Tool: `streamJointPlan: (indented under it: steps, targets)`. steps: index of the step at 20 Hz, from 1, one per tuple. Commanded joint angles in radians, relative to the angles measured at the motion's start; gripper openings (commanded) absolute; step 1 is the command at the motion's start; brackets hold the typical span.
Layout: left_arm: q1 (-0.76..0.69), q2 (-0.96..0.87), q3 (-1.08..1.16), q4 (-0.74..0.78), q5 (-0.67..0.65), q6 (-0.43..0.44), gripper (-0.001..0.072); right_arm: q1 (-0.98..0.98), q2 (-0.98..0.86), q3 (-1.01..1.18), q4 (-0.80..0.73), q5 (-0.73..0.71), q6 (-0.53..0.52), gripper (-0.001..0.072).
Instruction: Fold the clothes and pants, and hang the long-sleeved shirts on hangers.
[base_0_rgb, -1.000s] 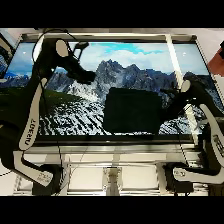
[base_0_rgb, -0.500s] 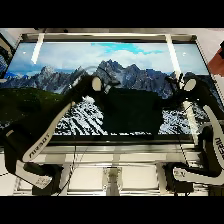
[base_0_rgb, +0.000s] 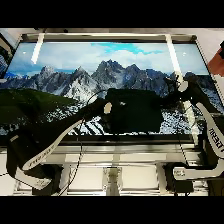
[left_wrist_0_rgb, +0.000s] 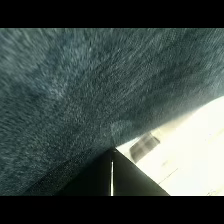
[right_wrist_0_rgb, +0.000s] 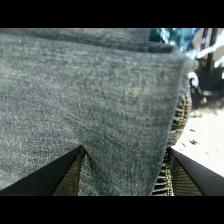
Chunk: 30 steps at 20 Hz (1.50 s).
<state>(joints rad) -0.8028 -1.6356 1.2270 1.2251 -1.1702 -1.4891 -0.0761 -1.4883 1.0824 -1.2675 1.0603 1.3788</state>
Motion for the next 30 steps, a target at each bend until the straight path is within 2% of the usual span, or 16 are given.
streamJointPlan:
  steps: [1,4,5,6,7,12,17,24,25,26,28,29,30]
  targets:
    - [-0.013,0.003,-0.036,-0.024,0.058,-0.014,0.0021,0.002,-0.027,0.004,0.063,0.003,-0.037,0.0533]
    - [-0.013,0.043,-0.036,-0.029,0.063,-0.014,0.0022,0.002,-0.049,0.004,0.092,0.027,-0.065,0.0522]
    - [-0.010,0.076,-0.036,-0.026,0.070,-0.014,0.0022,0.002,-0.049,0.005,0.089,0.029,-0.069,0.0360]
    - [-0.002,0.118,-0.036,-0.010,0.083,-0.014,0.0022,0.000,-0.049,0.007,0.083,0.032,-0.077,0.0169]
    - [0.010,0.163,-0.036,0.021,0.092,-0.016,0.0022,-0.006,-0.048,0.013,0.071,0.034,-0.080,0.0038]
    - [0.143,0.367,-0.037,0.402,0.058,-0.256,0.0023,-0.126,-0.047,0.143,-0.069,0.143,-0.038,0.0041]
    - [0.311,0.418,-0.037,0.425,-0.024,-0.259,0.0023,-0.418,-0.043,0.200,-0.273,0.250,0.023,0.0042]
    - [0.369,0.417,-0.039,0.425,-0.028,-0.259,0.0023,-0.919,-0.040,0.200,-0.302,0.330,0.023,0.0058]
    - [0.369,0.417,-0.039,0.425,-0.028,-0.259,0.0023,-0.972,-0.039,0.200,-0.295,0.342,0.023,0.0104]
    - [0.369,0.417,-0.039,0.425,-0.028,-0.259,0.0023,-1.020,-0.028,0.198,-0.267,0.343,0.008,0.0190]
    - [0.369,0.417,-0.039,0.424,-0.028,-0.259,0.0023,-1.081,0.037,0.196,-0.120,0.287,-0.015,0.0372]
    - [0.369,0.417,-0.039,0.424,-0.028,-0.259,0.0023,-1.091,0.082,0.196,-0.044,0.257,-0.041,0.0412]
    - [0.369,0.417,-0.039,0.424,-0.028,-0.259,0.0023,-1.087,0.132,0.196,0.032,0.229,-0.064,0.0411]
